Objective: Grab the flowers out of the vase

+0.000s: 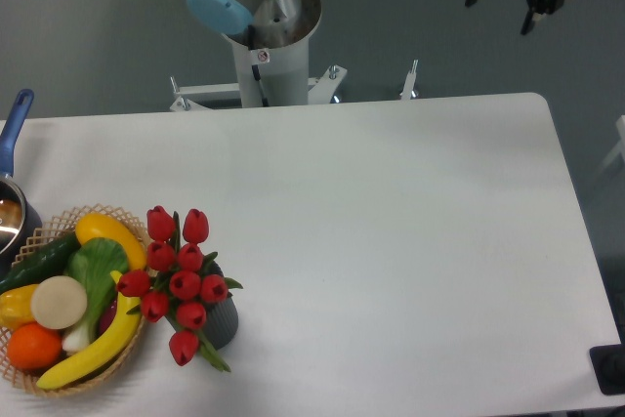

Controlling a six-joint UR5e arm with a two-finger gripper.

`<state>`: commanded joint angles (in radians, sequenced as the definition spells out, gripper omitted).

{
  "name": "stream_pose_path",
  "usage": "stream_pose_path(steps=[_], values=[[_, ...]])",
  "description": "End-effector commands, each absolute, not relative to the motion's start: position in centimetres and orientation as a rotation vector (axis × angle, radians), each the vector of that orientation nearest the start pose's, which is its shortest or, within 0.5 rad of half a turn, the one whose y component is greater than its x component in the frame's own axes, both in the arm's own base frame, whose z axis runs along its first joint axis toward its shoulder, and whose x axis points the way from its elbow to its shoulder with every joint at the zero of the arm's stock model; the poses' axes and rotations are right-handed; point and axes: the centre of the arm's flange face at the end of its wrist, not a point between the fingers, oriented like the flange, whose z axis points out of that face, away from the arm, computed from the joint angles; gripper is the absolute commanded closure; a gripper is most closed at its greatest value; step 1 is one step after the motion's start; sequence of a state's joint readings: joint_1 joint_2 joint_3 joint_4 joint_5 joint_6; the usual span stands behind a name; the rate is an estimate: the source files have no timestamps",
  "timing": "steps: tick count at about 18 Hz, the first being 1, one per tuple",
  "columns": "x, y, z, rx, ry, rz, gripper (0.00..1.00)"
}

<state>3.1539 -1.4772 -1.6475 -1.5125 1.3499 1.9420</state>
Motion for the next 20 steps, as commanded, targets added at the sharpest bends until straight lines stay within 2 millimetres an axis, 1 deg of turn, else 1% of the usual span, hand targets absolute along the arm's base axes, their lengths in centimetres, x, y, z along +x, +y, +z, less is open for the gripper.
stream_pose_path(steps=[4, 6, 9, 12, 13, 15, 16, 18, 19, 20], values=[[-46.1, 15.1, 50.5, -2.88, 0.538, 0.175, 0.0], [-45.9, 15.6, 50.2, -2.835, 0.524, 0.171, 0.0], [-45.3, 16.1, 49.3, -2.789, 0.38, 0.148, 0.0], [-44.4, 16.5, 48.8, -2.787, 0.344, 0.184, 0.0], [-44.2, 16.6, 48.7, -2.782, 0.294, 0.174, 0.0], [-43.8, 17.3, 47.8, -2.719, 0.158, 0.122, 0.0], [-43.7, 17.8, 47.5, -2.658, 0.099, 0.097, 0.0], [-43.4, 18.7, 47.0, -2.567, 0.051, 0.081, 0.0], [-43.2, 18.8, 46.4, -2.546, 0.028, 0.075, 0.0], [-42.8, 19.1, 46.4, -2.528, -0.012, 0.075, 0.0]])
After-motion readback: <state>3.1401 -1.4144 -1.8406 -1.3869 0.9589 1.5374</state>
